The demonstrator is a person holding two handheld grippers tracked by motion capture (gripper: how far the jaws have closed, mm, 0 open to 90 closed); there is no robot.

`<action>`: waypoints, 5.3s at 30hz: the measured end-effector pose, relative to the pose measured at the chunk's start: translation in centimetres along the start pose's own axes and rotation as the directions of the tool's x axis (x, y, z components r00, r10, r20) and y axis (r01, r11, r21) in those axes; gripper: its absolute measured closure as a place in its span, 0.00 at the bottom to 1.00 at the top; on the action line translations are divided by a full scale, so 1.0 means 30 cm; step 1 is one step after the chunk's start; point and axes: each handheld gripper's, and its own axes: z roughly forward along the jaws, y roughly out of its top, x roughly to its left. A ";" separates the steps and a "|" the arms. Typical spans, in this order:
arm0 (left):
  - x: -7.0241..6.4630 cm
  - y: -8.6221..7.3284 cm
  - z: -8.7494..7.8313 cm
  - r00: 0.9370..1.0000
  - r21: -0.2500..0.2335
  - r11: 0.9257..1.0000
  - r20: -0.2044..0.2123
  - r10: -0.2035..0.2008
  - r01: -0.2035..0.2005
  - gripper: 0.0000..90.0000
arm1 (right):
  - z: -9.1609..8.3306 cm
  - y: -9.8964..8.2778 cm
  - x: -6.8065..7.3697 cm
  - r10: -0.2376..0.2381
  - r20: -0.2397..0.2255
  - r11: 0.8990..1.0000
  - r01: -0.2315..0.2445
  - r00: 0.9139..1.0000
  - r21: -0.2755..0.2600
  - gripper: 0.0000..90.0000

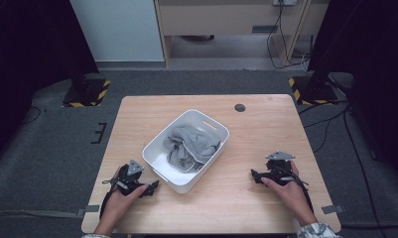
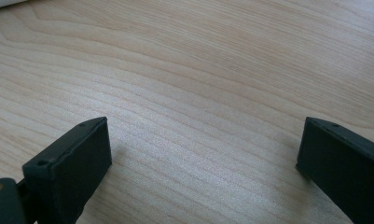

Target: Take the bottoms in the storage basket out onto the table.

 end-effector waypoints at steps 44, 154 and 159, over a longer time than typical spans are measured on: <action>-0.002 0.003 0.004 1.000 0.005 1.000 0.009 0.002 -0.002 0.00 | -0.190 0.479 0.205 -0.130 -0.169 0.983 0.104 0.977 -0.152 0.06; -0.003 0.003 0.004 1.000 0.004 1.000 0.009 0.006 -0.006 0.00 | 0.465 0.631 0.728 -0.287 -0.198 0.948 0.307 0.937 0.078 0.00; -0.002 0.003 0.004 1.000 0.005 1.000 0.010 0.007 -0.007 0.00 | 0.468 0.616 0.731 -0.299 -0.176 0.949 0.313 0.938 0.051 0.00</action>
